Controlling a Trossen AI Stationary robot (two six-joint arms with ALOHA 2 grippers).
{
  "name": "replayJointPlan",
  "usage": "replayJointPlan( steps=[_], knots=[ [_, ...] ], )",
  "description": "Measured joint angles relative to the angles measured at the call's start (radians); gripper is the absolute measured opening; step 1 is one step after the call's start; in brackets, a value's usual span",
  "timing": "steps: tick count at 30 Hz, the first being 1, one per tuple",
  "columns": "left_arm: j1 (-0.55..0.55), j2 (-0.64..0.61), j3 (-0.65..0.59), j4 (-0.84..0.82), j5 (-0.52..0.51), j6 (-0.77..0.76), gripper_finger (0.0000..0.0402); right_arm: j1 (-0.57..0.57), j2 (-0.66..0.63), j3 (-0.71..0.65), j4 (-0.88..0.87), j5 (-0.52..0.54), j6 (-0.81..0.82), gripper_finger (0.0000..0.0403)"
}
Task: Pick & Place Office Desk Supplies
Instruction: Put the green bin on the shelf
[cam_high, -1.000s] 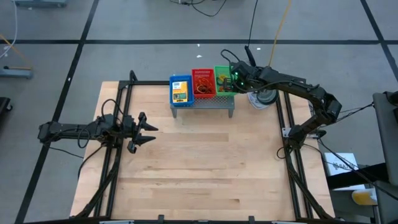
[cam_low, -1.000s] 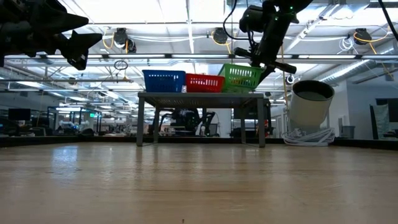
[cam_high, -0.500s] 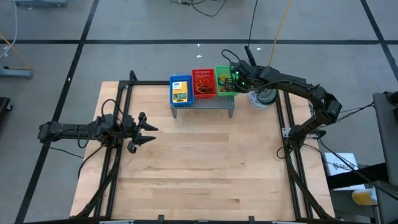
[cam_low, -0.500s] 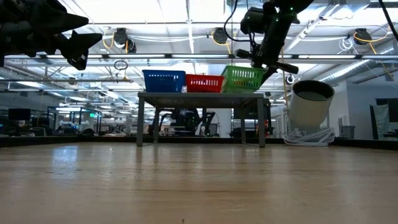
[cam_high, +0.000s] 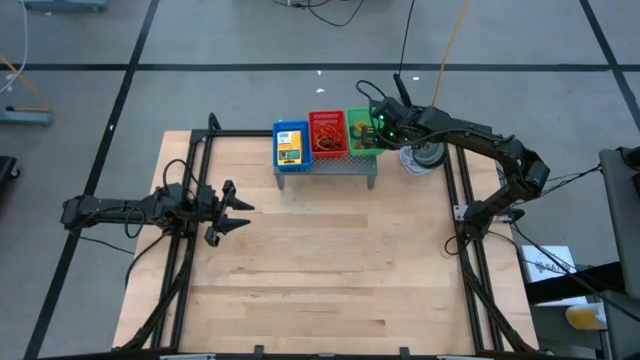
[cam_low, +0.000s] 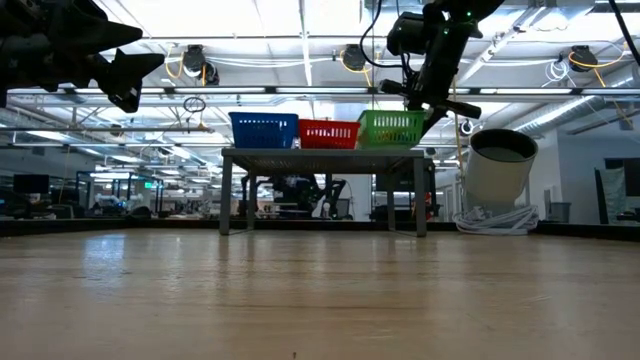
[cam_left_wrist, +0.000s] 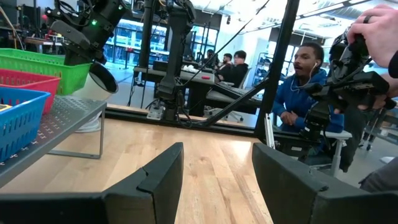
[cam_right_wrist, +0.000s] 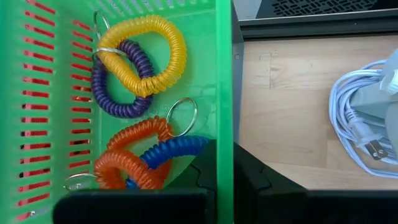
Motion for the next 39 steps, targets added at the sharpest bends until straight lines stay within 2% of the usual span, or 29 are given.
replayJointPlan(
  steps=[15, 27, 39],
  knots=[
    [0.000, 0.000, 0.000, 0.000, 0.000, 0.000, 0.0200, 0.000, -0.001, 0.000, 0.001, 0.000, 0.009, 0.0067],
    [0.000, 0.000, 0.000, 0.000, 0.000, 0.000, 0.0200, 0.000, -0.001, 0.000, 0.026, 0.001, 0.011, 0.0071],
    [0.000, 0.000, 0.000, 0.000, 0.000, 0.000, 0.0200, 0.000, -0.001, 0.000, 0.028, 0.000, 0.011, 0.0097]
  ],
)
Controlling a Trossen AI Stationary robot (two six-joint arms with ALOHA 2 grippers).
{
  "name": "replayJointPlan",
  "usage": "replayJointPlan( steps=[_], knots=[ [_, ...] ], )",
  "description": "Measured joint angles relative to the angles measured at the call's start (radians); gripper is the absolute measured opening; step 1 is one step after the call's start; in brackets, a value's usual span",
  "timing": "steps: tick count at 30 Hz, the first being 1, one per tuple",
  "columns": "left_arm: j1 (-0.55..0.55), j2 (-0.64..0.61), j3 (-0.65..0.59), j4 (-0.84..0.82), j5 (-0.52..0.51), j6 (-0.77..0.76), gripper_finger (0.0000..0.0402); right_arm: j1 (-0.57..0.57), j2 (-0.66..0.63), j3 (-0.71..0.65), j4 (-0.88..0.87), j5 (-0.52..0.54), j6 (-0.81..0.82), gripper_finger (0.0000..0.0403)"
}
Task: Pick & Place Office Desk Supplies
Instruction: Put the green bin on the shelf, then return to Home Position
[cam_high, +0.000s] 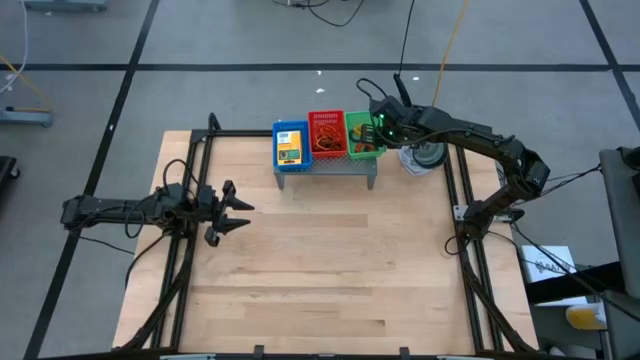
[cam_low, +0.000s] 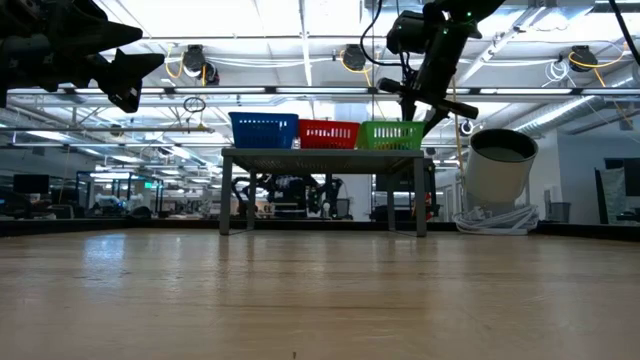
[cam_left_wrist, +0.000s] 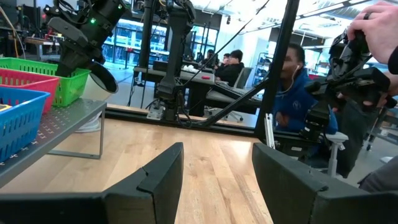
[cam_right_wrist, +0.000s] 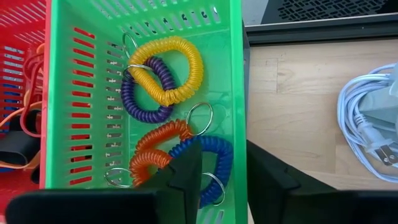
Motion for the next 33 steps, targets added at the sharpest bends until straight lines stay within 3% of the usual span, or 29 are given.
replayJointPlan(
  steps=[12, 33],
  knots=[
    [0.000, 0.000, 0.000, 0.000, 0.000, 0.000, 0.0200, -0.001, -0.025, 0.000, -0.015, 0.001, 0.000, 0.0125],
    [0.000, 0.000, 0.000, 0.000, 0.000, 0.000, 0.0200, -0.014, -0.112, 0.000, -0.008, 0.018, -0.007, 0.0128]
  ],
)
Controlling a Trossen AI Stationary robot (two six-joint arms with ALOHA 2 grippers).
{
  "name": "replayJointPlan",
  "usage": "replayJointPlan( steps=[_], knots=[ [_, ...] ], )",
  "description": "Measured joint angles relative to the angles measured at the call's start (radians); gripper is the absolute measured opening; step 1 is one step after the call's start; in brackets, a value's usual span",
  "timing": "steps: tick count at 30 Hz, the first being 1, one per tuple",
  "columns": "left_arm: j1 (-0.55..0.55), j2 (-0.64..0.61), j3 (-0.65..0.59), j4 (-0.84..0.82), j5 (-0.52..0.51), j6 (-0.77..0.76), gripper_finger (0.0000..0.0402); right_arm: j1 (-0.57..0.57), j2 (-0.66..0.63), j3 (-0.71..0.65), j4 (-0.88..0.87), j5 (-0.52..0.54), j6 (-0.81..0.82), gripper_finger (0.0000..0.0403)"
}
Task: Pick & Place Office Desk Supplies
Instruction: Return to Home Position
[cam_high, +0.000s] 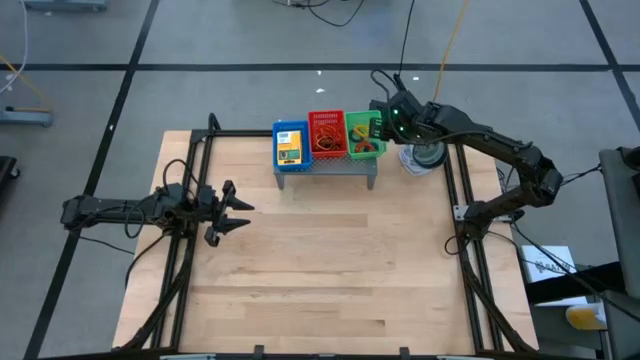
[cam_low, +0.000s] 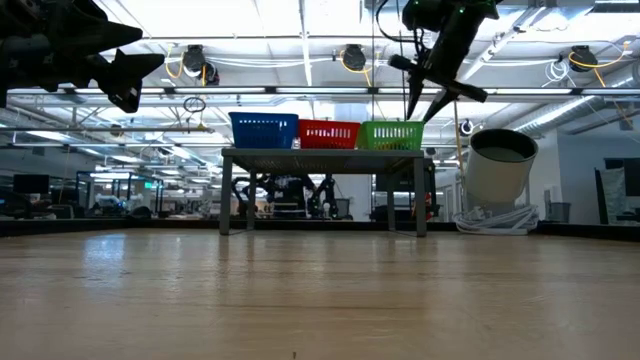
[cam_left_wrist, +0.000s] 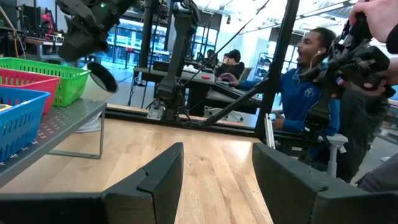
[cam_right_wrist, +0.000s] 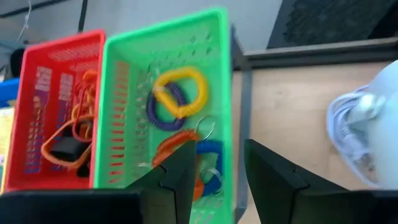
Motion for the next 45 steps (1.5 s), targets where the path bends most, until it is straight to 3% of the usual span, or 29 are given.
replayJointPlan(
  steps=[9, 12, 20, 24, 31, 38, 45],
  knots=[
    [0.000, 0.000, 0.000, 0.000, 0.000, 0.000, 0.0200, 0.002, -0.116, 0.000, 0.031, 0.093, -0.063, 0.0128],
    [0.000, 0.000, 0.000, 0.000, 0.000, 0.000, 0.0200, 0.034, -0.184, 0.000, 0.097, 0.126, -0.192, 0.0128],
    [0.000, 0.000, 0.000, 0.000, 0.000, 0.000, 0.0200, 0.202, -0.338, -0.024, 0.170, 0.091, -0.649, 0.0128],
    [0.000, 0.000, 0.000, 0.000, 0.000, 0.000, 0.0200, 0.275, -0.469, -0.188, 0.303, -0.026, -0.748, 0.0128],
    [0.000, 0.000, 0.000, 0.000, 0.000, 0.000, 0.0200, 0.490, -0.730, -0.562, 0.577, -0.223, -0.746, 0.0128],
    [0.000, 0.000, 0.000, 0.000, 0.000, 0.000, 0.0200, 0.709, -0.879, -0.792, 0.712, -0.226, -0.797, 0.0128],
    [0.000, 0.000, 0.000, 0.000, 0.000, 0.000, 0.0200, 0.741, -0.995, -0.966, 0.795, -0.223, -0.832, 0.0128]
  ],
)
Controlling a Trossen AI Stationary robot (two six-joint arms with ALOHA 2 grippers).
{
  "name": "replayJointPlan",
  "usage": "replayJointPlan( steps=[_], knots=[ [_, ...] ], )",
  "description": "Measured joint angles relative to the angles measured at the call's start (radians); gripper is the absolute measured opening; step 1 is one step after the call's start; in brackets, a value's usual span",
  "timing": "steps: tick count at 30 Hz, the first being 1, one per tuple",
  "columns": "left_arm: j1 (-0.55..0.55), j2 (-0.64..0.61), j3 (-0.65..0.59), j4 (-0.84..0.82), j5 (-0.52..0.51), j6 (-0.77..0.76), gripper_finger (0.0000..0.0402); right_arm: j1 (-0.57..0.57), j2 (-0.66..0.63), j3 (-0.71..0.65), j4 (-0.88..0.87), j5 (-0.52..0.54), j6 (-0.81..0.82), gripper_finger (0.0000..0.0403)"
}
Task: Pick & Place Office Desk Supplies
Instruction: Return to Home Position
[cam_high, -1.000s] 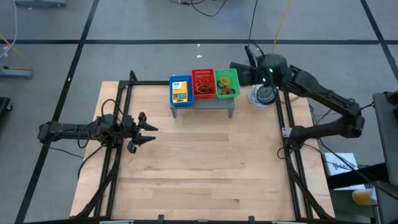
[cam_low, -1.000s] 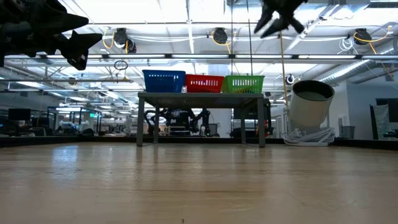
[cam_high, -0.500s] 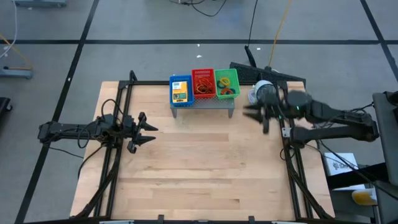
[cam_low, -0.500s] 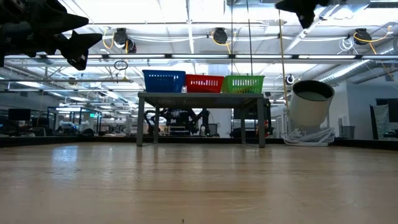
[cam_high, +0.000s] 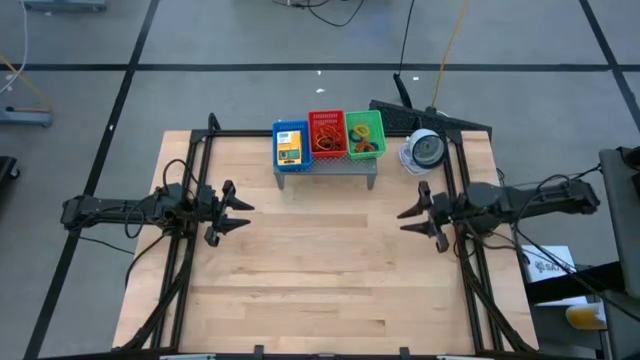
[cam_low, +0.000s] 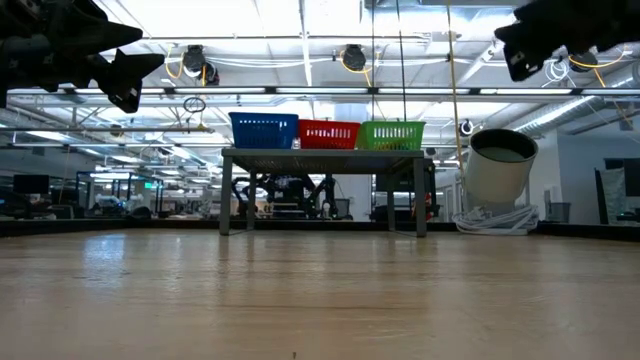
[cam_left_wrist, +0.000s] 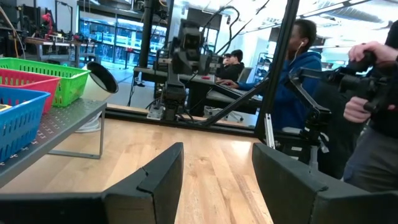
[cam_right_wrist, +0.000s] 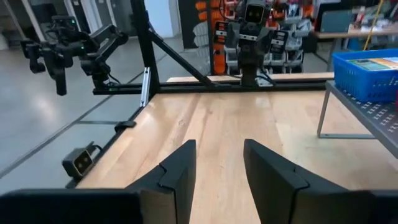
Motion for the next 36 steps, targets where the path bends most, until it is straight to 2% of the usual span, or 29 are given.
replayJointPlan(
  steps=[4, 14, 27, 36],
  knots=[
    [0.000, 0.000, 0.000, 0.000, 0.000, 0.000, 0.0200, -0.001, -0.068, -0.095, 0.081, 0.000, -0.064, 0.0128],
    [0.000, 0.000, 0.000, 0.000, 0.000, 0.000, 0.0200, -0.037, -0.209, -0.229, 0.079, 0.057, -0.091, 0.0128],
    [0.000, 0.000, 0.000, 0.000, 0.000, 0.000, 0.0200, -0.103, -0.388, -0.320, 0.051, 0.056, -0.125, 0.0128],
    [0.000, 0.000, 0.000, 0.000, 0.000, 0.000, 0.0200, -0.107, -0.420, -0.363, 0.071, 0.056, -0.130, 0.0128]
  ],
)
